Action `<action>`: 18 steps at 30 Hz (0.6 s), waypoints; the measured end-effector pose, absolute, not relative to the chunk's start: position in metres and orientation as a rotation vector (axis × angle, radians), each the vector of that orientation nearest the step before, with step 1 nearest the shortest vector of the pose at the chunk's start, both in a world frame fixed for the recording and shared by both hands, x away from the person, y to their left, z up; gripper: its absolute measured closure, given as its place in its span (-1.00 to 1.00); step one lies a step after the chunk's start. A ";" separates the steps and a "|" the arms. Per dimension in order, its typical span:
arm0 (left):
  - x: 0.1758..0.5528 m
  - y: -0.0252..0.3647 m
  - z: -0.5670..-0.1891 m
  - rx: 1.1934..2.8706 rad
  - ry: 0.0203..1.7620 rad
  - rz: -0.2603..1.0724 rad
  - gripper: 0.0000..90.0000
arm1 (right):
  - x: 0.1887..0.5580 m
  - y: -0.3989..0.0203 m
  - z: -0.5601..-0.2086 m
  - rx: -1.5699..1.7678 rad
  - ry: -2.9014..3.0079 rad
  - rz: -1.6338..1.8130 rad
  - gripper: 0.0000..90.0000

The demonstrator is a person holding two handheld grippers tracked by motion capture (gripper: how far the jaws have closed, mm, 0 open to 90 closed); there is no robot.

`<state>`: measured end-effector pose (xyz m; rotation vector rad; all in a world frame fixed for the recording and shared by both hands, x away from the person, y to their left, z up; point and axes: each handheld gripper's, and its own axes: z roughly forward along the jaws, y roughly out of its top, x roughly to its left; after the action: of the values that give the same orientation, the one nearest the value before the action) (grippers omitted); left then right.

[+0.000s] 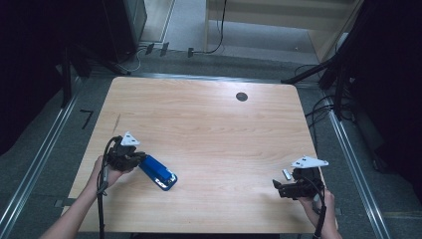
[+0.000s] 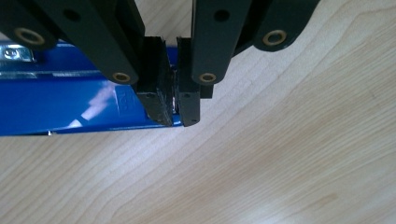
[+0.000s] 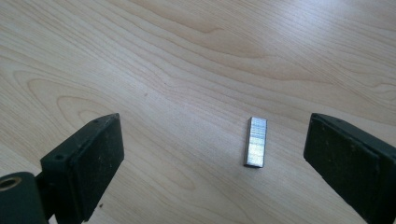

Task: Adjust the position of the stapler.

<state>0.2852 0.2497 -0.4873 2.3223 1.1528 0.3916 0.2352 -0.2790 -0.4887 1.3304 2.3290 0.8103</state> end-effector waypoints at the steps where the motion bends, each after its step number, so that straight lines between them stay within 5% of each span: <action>1: 0.285 0.250 -0.487 2.325 1.151 0.384 0.91 | 0.235 -0.279 -0.489 1.333 2.328 0.810 -0.88; 18: 0.274 0.235 -0.485 2.357 1.149 0.279 1.00 | 0.233 -0.265 -0.488 1.317 2.367 0.822 -0.88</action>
<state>0.2745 0.2352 -0.4854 2.3567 1.1486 0.2793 0.2335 -0.2653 -0.4879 1.3166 2.3670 0.8219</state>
